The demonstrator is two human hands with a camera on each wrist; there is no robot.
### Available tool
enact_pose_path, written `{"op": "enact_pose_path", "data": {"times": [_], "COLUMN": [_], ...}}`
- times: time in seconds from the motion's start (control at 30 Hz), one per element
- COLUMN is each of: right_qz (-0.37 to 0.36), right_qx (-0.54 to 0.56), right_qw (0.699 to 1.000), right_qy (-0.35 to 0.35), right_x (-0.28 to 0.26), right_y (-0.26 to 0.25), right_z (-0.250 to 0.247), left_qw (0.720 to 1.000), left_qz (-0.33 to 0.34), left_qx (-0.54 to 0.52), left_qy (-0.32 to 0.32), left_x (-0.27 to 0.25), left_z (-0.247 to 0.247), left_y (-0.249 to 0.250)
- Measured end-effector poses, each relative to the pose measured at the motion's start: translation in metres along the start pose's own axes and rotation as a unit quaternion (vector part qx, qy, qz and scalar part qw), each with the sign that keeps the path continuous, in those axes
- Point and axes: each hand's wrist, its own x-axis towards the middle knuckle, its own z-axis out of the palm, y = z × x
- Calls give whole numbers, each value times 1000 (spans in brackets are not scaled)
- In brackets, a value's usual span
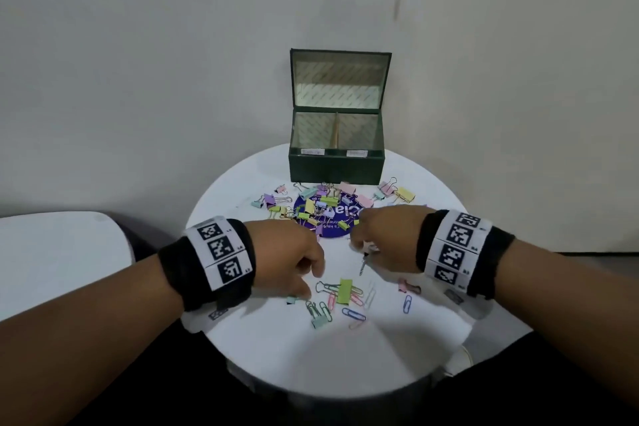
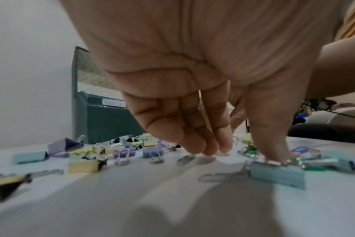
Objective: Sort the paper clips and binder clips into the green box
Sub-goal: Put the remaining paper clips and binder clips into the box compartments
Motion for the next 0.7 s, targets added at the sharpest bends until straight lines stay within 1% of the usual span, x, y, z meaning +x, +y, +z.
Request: {"op": "enact_pose_path", "data": {"times": [0.07, 0.1, 0.13, 0.2, 0.23, 0.3, 0.4, 0.47, 0.53, 0.6, 0.63, 0.7], "right_qz": [-31, -55, -75, -94, -95, -78, -42, -22, -4, -11, -22, -46], "right_qx": [33, 59, 77, 70, 60, 75, 131, 127, 99, 80, 83, 83], "right_qw": [999, 997, 994, 993, 993, 994, 990, 990, 992, 992, 992, 994], "right_qy": [22, 18, 2, -33, -38, -20, 26, 58, 79, 93, 88, 46], "right_x": [-7, -12, -15, -17, -14, -9, -6, -3, -6, -13, -17, -24], "right_y": [-2, -7, -13, -25, -28, -24, -5, 7, 14, 14, 11, 2], "right_z": [-2, -2, -3, 3, 6, 7, 1, -1, 0, 2, 3, 9], "left_qw": [1000, 1000, 999, 999, 998, 997, 993, 989, 988, 989, 988, 989], "left_qz": [-4, -3, 0, 20, 34, 67, 92, 89, 80, 62, 53, 45], "left_qx": [11, 12, 11, 3, -4, -4, 69, 114, 128, 137, 142, 140], "left_qy": [20, 27, 33, 46, 49, 38, 6, 8, 9, 12, 16, 27], "left_x": [-4, -7, -11, -18, -20, -25, -27, -29, -29, -31, -31, -29], "left_z": [-2, -2, -1, 3, 5, 10, 14, 16, 14, 11, 9, 6], "left_y": [-1, -2, -2, 1, 2, 12, 27, 29, 27, 21, 18, 15]}}
